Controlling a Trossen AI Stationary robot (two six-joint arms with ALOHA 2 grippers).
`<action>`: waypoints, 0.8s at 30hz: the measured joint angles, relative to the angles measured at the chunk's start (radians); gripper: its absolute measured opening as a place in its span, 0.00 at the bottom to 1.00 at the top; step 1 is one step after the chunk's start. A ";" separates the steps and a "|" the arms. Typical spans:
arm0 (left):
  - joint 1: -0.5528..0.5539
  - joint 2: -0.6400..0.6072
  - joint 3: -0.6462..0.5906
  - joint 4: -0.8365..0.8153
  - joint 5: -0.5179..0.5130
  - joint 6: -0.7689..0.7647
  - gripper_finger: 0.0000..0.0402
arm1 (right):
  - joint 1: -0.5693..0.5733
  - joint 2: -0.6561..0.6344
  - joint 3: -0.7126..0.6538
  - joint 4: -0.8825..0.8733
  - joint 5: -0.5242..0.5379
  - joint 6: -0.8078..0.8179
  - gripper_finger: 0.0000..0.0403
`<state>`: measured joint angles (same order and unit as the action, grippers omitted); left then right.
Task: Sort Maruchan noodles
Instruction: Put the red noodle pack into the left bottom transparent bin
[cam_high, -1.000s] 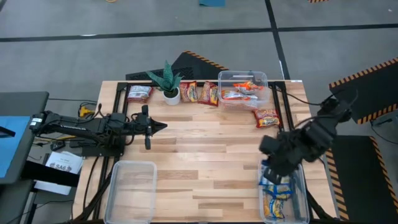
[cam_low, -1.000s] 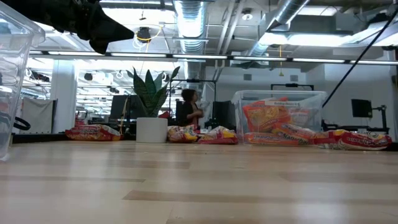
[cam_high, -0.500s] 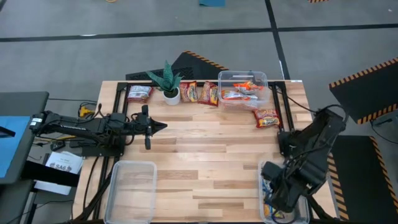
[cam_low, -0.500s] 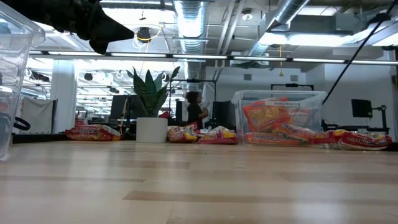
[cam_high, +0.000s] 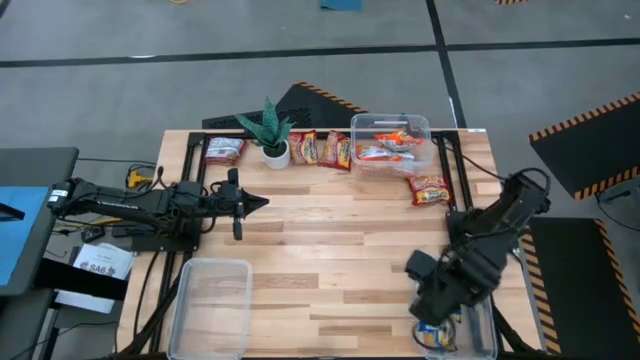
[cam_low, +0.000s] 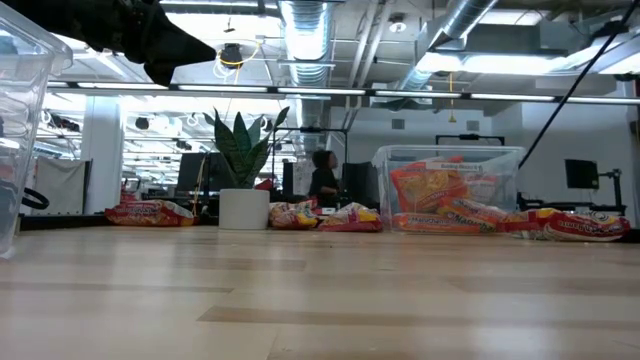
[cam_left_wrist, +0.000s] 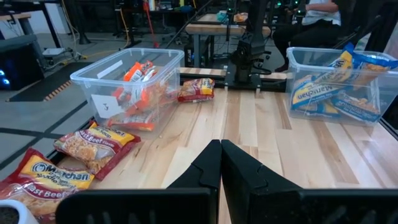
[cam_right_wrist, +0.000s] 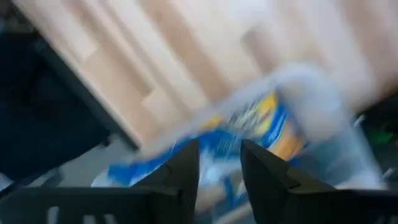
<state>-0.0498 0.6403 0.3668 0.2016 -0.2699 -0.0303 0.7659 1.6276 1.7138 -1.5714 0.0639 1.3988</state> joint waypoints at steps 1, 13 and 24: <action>0.000 0.000 0.000 0.000 0.000 0.000 0.00 | -0.019 0.000 0.000 -0.001 0.025 -0.039 0.37; 0.000 0.000 0.000 -0.005 0.002 -0.009 0.00 | -0.362 -0.001 -0.057 0.001 0.359 -0.407 0.48; 0.000 0.000 0.000 -0.029 0.055 -0.049 0.00 | -0.564 -0.249 -0.593 0.057 0.415 -0.197 0.48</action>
<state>-0.0498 0.6403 0.3668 0.1727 -0.2150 -0.0795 0.2019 1.3783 1.1205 -1.5145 0.4791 1.2016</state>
